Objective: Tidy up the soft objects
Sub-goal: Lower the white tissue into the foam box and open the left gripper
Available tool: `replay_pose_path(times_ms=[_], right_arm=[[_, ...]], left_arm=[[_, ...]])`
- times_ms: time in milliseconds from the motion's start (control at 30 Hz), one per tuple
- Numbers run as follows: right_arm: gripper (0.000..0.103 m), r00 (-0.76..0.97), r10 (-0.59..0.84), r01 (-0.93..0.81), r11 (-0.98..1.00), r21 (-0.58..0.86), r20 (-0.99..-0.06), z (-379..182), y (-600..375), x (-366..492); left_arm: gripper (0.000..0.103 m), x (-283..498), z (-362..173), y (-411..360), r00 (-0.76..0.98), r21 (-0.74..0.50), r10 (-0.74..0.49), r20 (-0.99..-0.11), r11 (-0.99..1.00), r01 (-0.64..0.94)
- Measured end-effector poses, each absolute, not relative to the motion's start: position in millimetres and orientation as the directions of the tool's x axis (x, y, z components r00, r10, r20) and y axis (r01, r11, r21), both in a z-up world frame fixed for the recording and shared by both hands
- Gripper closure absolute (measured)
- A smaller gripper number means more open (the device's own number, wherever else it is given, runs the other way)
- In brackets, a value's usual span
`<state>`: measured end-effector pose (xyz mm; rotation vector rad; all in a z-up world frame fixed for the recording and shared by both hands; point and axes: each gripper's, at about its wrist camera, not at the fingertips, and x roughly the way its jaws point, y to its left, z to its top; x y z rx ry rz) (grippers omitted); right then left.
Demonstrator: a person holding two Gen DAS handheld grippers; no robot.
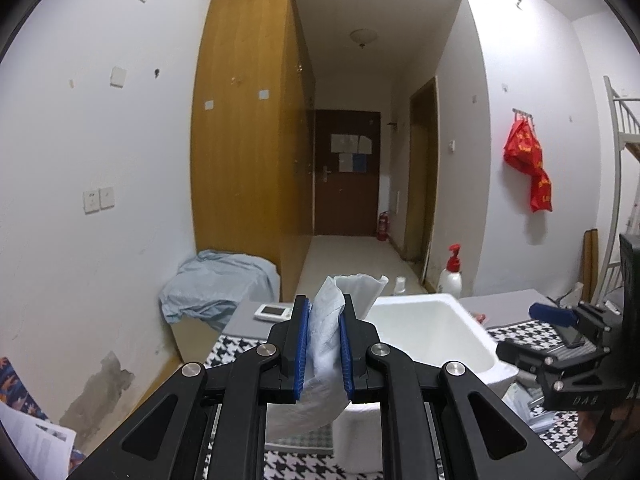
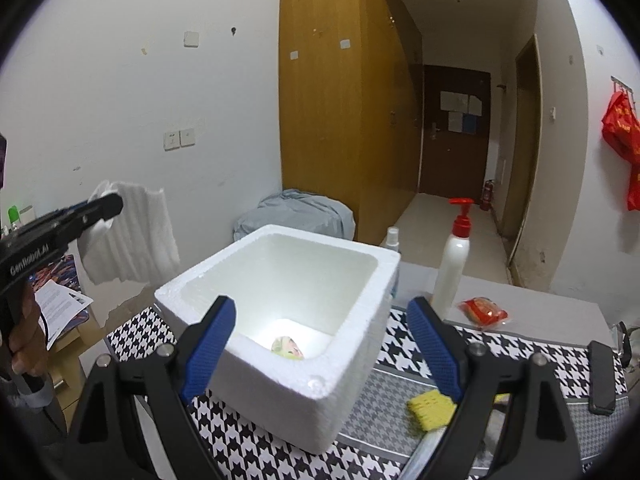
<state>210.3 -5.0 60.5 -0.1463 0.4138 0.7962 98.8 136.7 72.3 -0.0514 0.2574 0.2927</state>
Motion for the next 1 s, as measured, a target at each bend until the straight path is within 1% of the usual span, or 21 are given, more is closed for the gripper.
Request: replay_pose_path(times_ms=[467,1000], right_arm=[[0.013,0.680,0.610,-0.662,0.749,0.017,-0.406,58,-38,204],[0.013,0.728,0.545,-0.587,0.809,0.033,-0.415,50,-77,207]], left_arm=[[0.088,129,83,113,0.946,-0.023,0.186,-0.267,0.980,-0.199],[0.088,163,77,88,0.945,-0.020,0.106,-0.309,0.993,-0.118]])
